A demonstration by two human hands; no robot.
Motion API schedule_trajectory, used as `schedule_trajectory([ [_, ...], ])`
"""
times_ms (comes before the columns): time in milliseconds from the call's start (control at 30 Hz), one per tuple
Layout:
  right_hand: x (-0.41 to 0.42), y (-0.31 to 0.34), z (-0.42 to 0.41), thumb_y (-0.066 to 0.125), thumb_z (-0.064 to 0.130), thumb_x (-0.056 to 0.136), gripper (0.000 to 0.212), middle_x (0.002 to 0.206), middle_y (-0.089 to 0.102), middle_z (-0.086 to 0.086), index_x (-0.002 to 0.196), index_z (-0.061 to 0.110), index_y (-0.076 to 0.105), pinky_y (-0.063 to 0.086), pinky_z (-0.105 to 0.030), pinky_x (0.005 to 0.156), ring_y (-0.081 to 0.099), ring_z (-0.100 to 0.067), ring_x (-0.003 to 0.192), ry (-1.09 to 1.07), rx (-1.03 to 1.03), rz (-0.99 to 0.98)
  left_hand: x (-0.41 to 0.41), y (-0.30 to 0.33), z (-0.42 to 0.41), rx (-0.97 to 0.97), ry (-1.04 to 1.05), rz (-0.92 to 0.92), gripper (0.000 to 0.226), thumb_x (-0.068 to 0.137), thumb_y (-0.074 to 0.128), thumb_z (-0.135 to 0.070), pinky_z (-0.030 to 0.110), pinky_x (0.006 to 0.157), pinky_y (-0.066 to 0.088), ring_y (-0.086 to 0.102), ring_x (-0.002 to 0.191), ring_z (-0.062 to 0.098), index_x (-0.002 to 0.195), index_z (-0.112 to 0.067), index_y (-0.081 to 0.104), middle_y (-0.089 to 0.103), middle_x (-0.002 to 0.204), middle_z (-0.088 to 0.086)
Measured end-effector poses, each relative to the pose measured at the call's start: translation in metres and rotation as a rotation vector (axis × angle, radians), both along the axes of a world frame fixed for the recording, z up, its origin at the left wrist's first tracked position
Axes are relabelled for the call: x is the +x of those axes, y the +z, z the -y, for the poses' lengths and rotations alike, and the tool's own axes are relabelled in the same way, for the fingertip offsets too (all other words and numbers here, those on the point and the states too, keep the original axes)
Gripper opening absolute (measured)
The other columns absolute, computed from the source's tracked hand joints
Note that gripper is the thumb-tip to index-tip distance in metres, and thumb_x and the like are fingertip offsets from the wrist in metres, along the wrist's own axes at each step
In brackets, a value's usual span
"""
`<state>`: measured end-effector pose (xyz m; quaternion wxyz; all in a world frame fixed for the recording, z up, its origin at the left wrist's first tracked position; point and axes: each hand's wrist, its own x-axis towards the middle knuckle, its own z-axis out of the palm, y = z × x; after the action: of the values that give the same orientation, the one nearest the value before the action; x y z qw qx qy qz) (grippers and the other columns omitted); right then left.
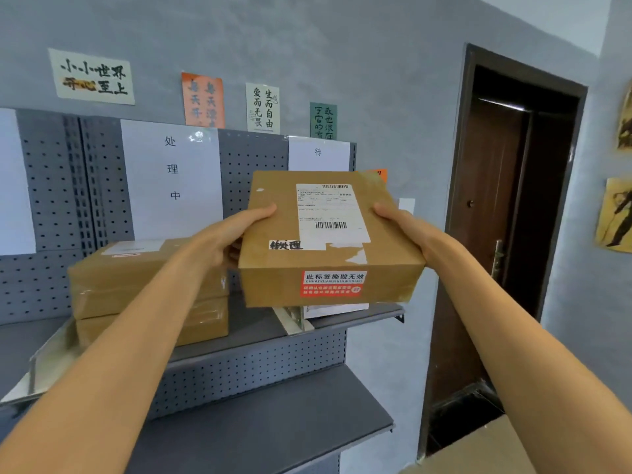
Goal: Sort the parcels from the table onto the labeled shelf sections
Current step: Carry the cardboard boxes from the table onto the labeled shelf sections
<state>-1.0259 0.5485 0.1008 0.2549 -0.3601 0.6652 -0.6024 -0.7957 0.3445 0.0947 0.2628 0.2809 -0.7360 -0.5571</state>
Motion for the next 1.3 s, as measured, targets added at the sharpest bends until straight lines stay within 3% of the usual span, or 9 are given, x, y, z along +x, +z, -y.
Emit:
schedule_trajectory([
  [100, -0.037, 0.022, 0.011, 0.062, 0.055, 0.086, 0.044, 0.105, 0.073, -0.006, 0.115, 0.022, 0.063, 0.056, -0.033, 0.076, 0.070, -0.021, 0.084, 0.025, 0.021, -0.015, -0.031, 0.011, 0.004, -0.006, 0.053, -0.021, 0.084, 0.051, 0.074, -0.073, 0.047, 0.099, 0.048, 0.068, 0.105, 0.027, 0.118, -0.024, 0.063, 0.073, 0.109, 0.007],
  [200, -0.074, 0.037, 0.026, 0.067, 0.057, 0.082, 0.051, 0.106, 0.074, -0.005, 0.119, 0.022, 0.062, 0.057, -0.036, 0.080, 0.072, -0.022, 0.088, 0.058, 0.024, -0.031, -0.061, 0.021, 0.007, -0.005, 0.126, -0.039, 0.093, 0.047, 0.074, -0.074, 0.047, 0.101, 0.047, 0.066, 0.109, 0.031, 0.124, -0.022, 0.062, 0.070, 0.115, 0.012],
  [367, -0.121, 0.054, 0.049, 0.067, 0.056, 0.082, 0.049, 0.105, 0.073, -0.006, 0.117, 0.023, 0.061, 0.058, -0.036, 0.077, 0.072, -0.023, 0.088, 0.121, 0.017, -0.041, -0.101, 0.036, 0.014, -0.019, 0.221, -0.089, 0.064, 0.070, 0.069, -0.067, 0.045, 0.100, 0.047, 0.067, 0.104, 0.026, 0.118, -0.025, 0.061, 0.073, 0.108, 0.005],
  [467, -0.141, 0.060, 0.065, 0.067, 0.056, 0.081, 0.048, 0.104, 0.074, -0.007, 0.115, 0.022, 0.062, 0.055, -0.041, 0.089, 0.071, -0.025, 0.091, 0.167, 0.029, -0.030, -0.118, 0.043, 0.021, -0.018, 0.260, -0.106, 0.059, 0.073, 0.069, -0.064, 0.043, 0.099, 0.049, 0.068, 0.102, 0.025, 0.118, -0.026, 0.061, 0.074, 0.106, 0.004],
  [667, -0.168, 0.064, 0.099, 0.067, 0.052, 0.083, 0.039, 0.102, 0.072, -0.008, 0.103, 0.020, 0.062, 0.054, -0.039, 0.084, 0.068, -0.024, 0.084, 0.179, 0.074, -0.006, -0.143, 0.050, 0.041, 0.029, 0.300, -0.104, 0.055, 0.078, 0.067, -0.059, 0.038, 0.093, 0.051, 0.068, 0.096, 0.023, 0.118, -0.023, 0.061, 0.074, 0.105, 0.005],
  [767, -0.183, 0.065, 0.117, 0.068, 0.055, 0.081, 0.042, 0.101, 0.072, -0.007, 0.105, 0.021, 0.062, 0.055, -0.038, 0.079, 0.069, -0.024, 0.082, 0.185, 0.125, -0.002, -0.152, 0.053, 0.057, 0.039, 0.291, -0.066, 0.075, 0.060, 0.074, -0.065, 0.044, 0.097, 0.049, 0.067, 0.104, 0.026, 0.120, -0.023, 0.061, 0.072, 0.109, 0.007],
  [867, -0.196, 0.067, 0.136, 0.070, 0.057, 0.078, 0.051, 0.107, 0.072, -0.008, 0.111, 0.020, 0.062, 0.055, -0.042, 0.087, 0.069, -0.026, 0.089, 0.195, 0.160, -0.002, -0.158, 0.057, 0.075, 0.046, 0.301, -0.040, 0.088, 0.045, 0.077, -0.068, 0.047, 0.098, 0.049, 0.066, 0.108, 0.028, 0.119, -0.023, 0.063, 0.072, 0.112, 0.008],
  [1133, -0.221, 0.069, 0.182, 0.073, 0.059, 0.074, 0.064, 0.109, 0.072, -0.010, 0.119, 0.016, 0.061, 0.054, -0.044, 0.089, 0.070, -0.028, 0.094, 0.202, 0.219, 0.001, -0.178, 0.057, 0.111, 0.109, 0.332, 0.018, 0.085, 0.048, 0.076, -0.065, 0.046, 0.099, 0.045, 0.064, 0.099, 0.024, 0.119, -0.021, 0.063, 0.067, 0.122, 0.009],
  [1300, -0.234, 0.070, 0.200, 0.075, 0.060, 0.070, 0.069, 0.109, 0.072, -0.010, 0.122, 0.016, 0.060, 0.051, -0.047, 0.095, 0.069, -0.028, 0.101, 0.206, 0.264, -0.005, -0.191, 0.061, 0.127, 0.114, 0.347, 0.020, 0.084, 0.046, 0.078, -0.062, 0.050, 0.097, 0.047, 0.066, 0.106, 0.029, 0.119, -0.022, 0.062, 0.071, 0.113, 0.009],
])
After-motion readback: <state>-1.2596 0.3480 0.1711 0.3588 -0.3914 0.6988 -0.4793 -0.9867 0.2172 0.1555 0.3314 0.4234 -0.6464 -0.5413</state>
